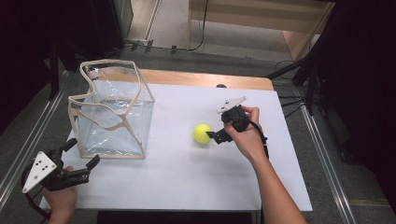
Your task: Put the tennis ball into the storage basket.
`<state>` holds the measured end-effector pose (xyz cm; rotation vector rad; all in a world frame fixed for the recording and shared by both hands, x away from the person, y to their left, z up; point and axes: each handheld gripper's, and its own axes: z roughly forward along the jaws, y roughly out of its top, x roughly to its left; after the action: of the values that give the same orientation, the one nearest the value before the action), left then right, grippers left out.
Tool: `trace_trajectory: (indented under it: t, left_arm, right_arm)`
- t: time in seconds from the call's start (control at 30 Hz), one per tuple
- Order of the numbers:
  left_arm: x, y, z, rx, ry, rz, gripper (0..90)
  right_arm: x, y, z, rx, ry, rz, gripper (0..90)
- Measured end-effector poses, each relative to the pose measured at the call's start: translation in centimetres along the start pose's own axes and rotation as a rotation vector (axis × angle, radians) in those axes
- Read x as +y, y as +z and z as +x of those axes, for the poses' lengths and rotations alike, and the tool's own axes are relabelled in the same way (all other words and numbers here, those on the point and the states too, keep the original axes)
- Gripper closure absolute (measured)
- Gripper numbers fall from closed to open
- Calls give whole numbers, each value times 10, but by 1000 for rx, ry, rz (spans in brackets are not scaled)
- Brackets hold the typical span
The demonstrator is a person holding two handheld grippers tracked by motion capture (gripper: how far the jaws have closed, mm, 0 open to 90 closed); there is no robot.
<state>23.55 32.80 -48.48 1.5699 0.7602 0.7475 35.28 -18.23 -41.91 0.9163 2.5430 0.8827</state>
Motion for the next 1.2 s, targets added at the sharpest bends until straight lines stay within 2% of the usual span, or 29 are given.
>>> trace_trajectory:
  t: [0.43,0.63,0.9,1.0,1.07,1.1,1.2]
  left_arm:
    - [0,0,0,0,-1,0,53]
    - [0,0,0,0,0,1,54]
    - [0,0,0,-1,-1,0,54]
    - [0,0,0,-1,-1,0,53]
    - [0,0,0,-1,-3,-2,54]
    - [0,0,0,-1,-3,-2,54]
    - [0,0,0,-1,-3,-2,53]
  right_arm:
    - [11,15,1,43,-27,56,0]
    - [16,24,3,80,-56,105,0]
    - [19,37,5,103,-75,150,0]
    - [21,41,6,106,-74,164,41]
    - [21,43,6,106,-70,179,41]
    - [21,45,5,118,-86,185,41]
    - [22,47,6,124,-76,203,41]
